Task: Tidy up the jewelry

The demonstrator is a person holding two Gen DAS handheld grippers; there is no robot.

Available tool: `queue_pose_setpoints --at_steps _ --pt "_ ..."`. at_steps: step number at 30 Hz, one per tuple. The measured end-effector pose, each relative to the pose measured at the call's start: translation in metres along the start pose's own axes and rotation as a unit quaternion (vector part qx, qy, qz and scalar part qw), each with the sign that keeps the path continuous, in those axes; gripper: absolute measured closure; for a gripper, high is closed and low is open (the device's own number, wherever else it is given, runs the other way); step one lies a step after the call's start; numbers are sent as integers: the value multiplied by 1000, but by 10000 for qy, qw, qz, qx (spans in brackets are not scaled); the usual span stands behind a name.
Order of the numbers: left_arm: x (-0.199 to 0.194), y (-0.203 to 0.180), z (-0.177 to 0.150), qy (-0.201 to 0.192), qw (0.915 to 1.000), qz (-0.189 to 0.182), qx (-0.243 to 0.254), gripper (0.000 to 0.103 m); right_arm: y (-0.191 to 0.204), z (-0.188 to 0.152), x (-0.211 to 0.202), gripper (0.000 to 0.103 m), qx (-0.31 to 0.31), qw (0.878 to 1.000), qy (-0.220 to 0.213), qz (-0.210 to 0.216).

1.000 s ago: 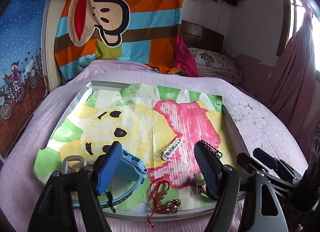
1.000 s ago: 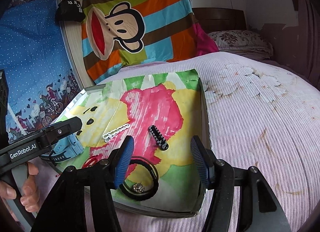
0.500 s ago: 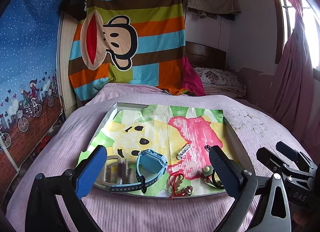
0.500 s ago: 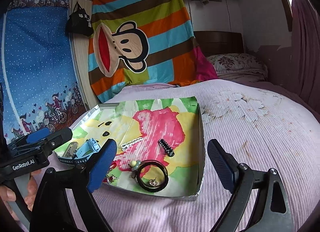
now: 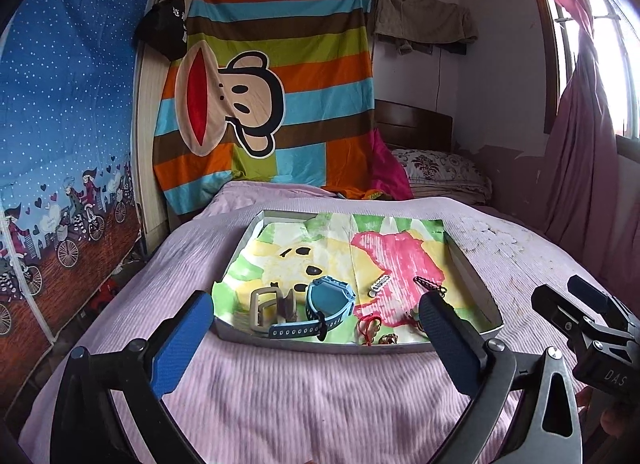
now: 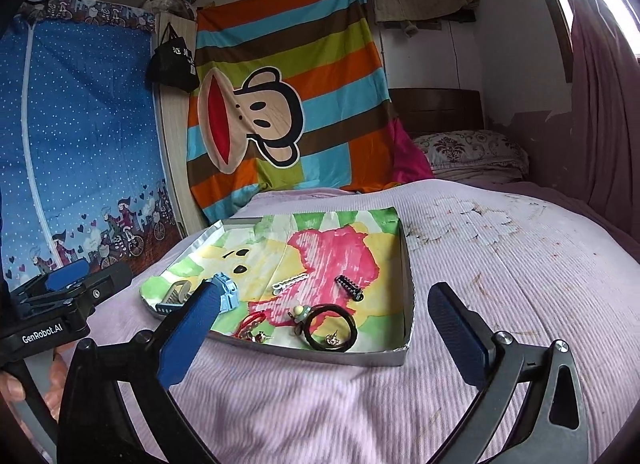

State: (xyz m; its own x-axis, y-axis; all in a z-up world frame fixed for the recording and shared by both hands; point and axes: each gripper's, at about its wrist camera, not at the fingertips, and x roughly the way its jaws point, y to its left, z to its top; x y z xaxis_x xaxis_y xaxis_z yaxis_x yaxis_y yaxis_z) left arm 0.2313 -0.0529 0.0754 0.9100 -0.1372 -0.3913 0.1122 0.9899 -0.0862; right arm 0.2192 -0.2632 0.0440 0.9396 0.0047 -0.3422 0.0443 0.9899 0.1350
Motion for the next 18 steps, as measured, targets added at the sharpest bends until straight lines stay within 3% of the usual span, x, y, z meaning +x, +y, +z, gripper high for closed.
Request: queue_pose_setpoints --at_steps 18 --pt "-87 25 -33 -340 9992 189 74 0 22 -24 -93 1 -160 9994 -300 -4"
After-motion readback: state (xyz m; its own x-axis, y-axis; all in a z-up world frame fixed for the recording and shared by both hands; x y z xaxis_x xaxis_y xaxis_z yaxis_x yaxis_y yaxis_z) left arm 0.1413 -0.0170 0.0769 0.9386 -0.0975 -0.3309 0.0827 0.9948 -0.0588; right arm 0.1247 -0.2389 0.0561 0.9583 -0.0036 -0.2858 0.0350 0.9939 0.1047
